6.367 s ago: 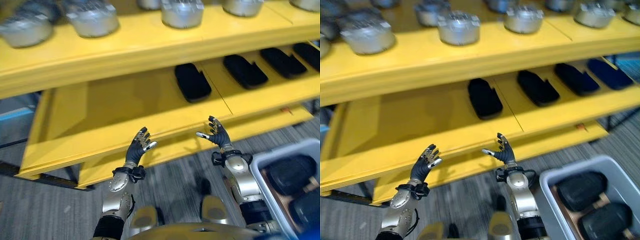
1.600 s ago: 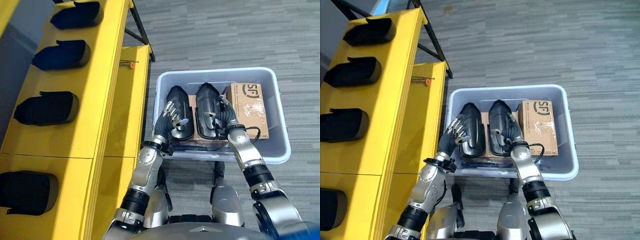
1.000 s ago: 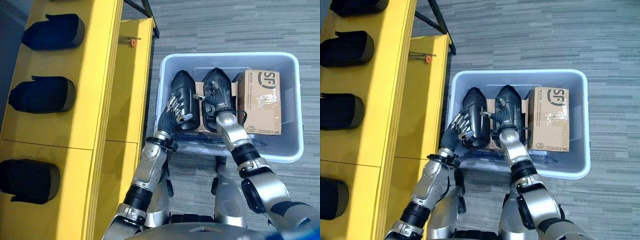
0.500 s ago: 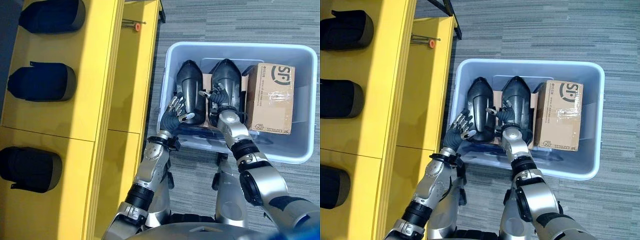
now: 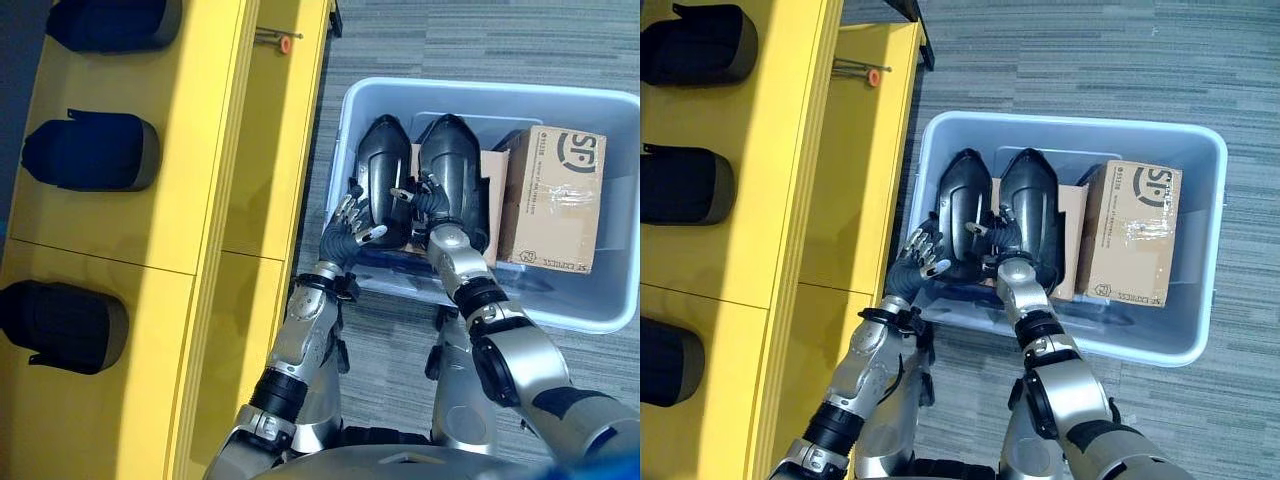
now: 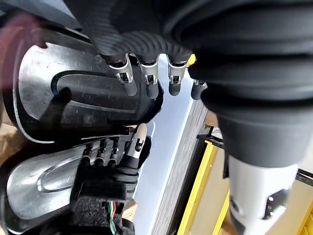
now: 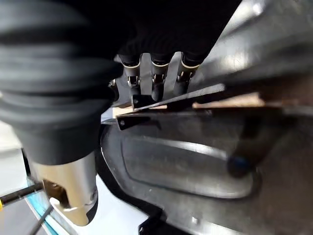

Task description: Move parts from the plastic box to the shelf.

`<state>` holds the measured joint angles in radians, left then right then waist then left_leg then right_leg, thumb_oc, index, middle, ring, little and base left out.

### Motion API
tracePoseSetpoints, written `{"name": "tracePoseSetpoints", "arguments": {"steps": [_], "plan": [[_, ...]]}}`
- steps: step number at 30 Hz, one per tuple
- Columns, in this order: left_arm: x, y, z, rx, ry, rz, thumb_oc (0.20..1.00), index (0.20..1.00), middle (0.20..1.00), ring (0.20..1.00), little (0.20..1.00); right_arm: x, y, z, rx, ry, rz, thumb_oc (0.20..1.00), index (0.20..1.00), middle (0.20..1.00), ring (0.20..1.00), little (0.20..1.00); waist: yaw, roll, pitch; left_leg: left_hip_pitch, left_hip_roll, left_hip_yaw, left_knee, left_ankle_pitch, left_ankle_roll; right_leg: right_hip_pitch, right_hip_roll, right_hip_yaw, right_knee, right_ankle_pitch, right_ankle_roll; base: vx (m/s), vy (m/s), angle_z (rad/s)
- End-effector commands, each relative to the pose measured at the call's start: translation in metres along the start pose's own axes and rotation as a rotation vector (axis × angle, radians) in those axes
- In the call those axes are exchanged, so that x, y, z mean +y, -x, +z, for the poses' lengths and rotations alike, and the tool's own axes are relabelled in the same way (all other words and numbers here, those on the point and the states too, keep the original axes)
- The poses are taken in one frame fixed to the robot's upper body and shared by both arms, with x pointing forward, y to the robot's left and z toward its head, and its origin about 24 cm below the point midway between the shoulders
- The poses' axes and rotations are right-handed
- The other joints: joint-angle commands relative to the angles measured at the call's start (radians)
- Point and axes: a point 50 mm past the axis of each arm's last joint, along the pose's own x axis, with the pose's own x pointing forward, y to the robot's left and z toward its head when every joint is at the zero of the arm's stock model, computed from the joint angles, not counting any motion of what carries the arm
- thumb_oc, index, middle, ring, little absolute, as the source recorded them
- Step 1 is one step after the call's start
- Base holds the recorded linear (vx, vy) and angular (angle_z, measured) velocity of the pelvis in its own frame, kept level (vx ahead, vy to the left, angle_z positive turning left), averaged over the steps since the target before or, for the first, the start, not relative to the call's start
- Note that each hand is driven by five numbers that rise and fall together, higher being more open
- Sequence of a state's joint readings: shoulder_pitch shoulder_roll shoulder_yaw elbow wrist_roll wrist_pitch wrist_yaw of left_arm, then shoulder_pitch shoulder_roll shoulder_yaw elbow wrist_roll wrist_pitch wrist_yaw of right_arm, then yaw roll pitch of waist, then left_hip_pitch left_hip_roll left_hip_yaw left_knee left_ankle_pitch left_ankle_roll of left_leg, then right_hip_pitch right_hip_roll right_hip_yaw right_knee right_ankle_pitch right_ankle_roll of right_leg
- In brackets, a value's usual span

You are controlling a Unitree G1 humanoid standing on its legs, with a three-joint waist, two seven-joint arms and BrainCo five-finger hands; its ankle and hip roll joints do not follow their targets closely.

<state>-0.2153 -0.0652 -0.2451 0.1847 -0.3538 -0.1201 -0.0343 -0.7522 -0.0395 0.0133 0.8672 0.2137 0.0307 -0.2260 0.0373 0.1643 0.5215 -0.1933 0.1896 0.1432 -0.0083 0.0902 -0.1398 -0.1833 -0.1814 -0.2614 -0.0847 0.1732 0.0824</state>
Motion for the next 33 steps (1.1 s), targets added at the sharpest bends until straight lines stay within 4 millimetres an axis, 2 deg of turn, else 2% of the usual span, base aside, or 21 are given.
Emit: {"name": "tracePoseSetpoints", "arguments": {"steps": [1, 6, 12, 19, 21, 22, 23, 29, 33], "plan": [[-0.038, -0.006, 0.02, -0.126, 0.089, -0.092, 1.0, 1.0, 1.0, 1.0, 1.0, 0.081, 0.021, -0.008, 0.032, -0.078, 0.306, 1.0, 1.0, 1.0, 1.0, 1.0, 0.014, 0.066, -0.002, -0.022, 0.027, 0.004, 0.103, -0.041, -0.02, 0.0, -0.048, -0.017, 0.101, -0.1, -0.049, 0.0, 0.0, 0.0], [-0.034, -0.006, 0.023, -0.137, 0.075, -0.079, 1.0, 1.0, 1.0, 1.0, 1.0, 0.096, 0.033, -0.009, 0.007, -0.068, 0.374, 1.0, 1.0, 1.0, 1.0, 1.0, 0.01, 0.049, -0.002, -0.025, 0.032, 0.004, 0.104, -0.042, -0.022, -0.006, -0.042, -0.014, 0.102, -0.099, -0.05, 0.0, 0.001, -0.01], [-0.022, -0.006, 0.033, -0.179, 0.035, -0.036, 1.0, 1.0, 1.0, 1.0, 1.0, 0.083, 0.042, 0.033, -0.229, -0.007, 0.332, 1.0, 1.0, 1.0, 1.0, 1.0, -0.025, 0.017, -0.002, -0.038, 0.033, 0.016, 0.095, -0.034, -0.024, -0.023, -0.038, -0.003, 0.093, -0.096, -0.047, 0.0, 0.0, 0.0], [-0.009, -0.003, 0.043, -0.221, -0.03, 0.019, 1.0, 1.0, 1.0, 1.0, 1.0, 0.06, 0.066, 0.09, -0.521, 0.028, 0.254, 1.0, 1.0, 1.0, 1.0, 1.0, -0.072, -0.028, -0.002, -0.039, 0.033, 0.026, 0.086, -0.025, -0.023, -0.032, -0.034, 0.008, 0.084, -0.091, -0.042, 0.0, 0.0, 0.0], [-0.008, -0.002, 0.041, -0.216, -0.035, 0.022, 1.0, 1.0, 1.0, 1.0, 1.0, 0.061, 0.069, 0.094, -0.541, 0.027, 0.253, 1.0, 1.0, 1.0, 1.0, 1.0, -0.074, -0.031, -0.002, -0.04, 0.034, 0.027, 0.087, -0.025, -0.023, -0.034, -0.034, 0.009, 0.085, -0.091, -0.042, 0.0, 0.0, 0.0], [-0.006, 0.0, 0.042, -0.216, -0.044, 0.024, 1.0, 1.0, 1.0, 1.0, 1.0, 0.056, 0.077, 0.111, -0.629, 0.048, 0.23, 1.0, 1.0, 1.0, 1.0, 1.0, -0.079, -0.038, -0.002, -0.041, 0.034, 0.028, 0.088, -0.025, -0.021, -0.037, -0.033, 0.012, 0.085, -0.091, -0.043, 0.0, 0.0, 0.0], [-0.004, 0.002, 0.042, -0.216, -0.055, 0.024, 1.0, 1.0, 1.0, 1.0, 1.0, 0.052, 0.08, 0.118, -0.671, 0.064, 0.207, 1.0, 1.0, 1.0, 1.0, 1.0, -0.082, -0.041, -0.002, -0.042, 0.035, 0.031, 0.089, -0.025, -0.021, -0.039, -0.033, 0.012, 0.086, -0.09, -0.043, 0.0, 0.0, 0.0], [0.003, 0.01, 0.037, -0.19, -0.075, 0.036, 1.0, 1.0, 1.0, 1.0, 1.0, 0.048, 0.101, 0.134, -0.786, 0.06, 0.197, 1.0, 1.0, 1.0, 1.0, 1.0, -0.097, -0.058, -0.002, -0.035, 0.037, 0.039, 0.093, -0.025, -0.017, -0.043, -0.028, 0.019, 0.091, -0.089, -0.042, 0.0, -0.003, -0.01], [0.008, 0.016, 0.035, -0.176, -0.084, 0.044, 1.0, 1.0, 1.0, 1.0, 1.0, 0.041, 0.109, 0.133, -0.816, 0.075, 0.173, 1.0, 1.0, 1.0, 1.0, 1.0, -0.112, -0.069, -0.002, -0.036, 0.04, 0.042, 0.097, -0.024, -0.014, -0.052, -0.028, 0.024, 0.097, -0.088, -0.042, 0.02, -0.013, -0.06]]}}
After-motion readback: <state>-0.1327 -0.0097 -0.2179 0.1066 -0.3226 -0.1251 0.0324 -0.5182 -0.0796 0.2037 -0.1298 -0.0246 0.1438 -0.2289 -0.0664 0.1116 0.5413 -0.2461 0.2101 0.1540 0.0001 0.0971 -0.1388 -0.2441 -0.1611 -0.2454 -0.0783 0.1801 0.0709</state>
